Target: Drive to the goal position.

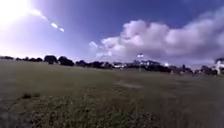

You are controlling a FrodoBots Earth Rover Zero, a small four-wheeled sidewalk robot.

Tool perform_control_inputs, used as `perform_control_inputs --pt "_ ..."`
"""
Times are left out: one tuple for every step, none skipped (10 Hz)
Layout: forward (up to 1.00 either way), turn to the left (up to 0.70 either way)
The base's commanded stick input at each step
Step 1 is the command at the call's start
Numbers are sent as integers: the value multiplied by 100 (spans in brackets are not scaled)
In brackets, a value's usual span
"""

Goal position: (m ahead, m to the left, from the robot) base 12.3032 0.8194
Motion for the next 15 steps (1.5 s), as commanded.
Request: perform_control_inputs --pt "70 2" --pt "70 9" --pt "70 14" --pt "70 14" --pt "70 14" --pt "70 14" --pt "70 14" --pt "70 14" --pt "70 14" --pt "70 14" --pt "70 14" --pt "70 14" --pt "70 14" --pt "70 14" --pt "70 14"
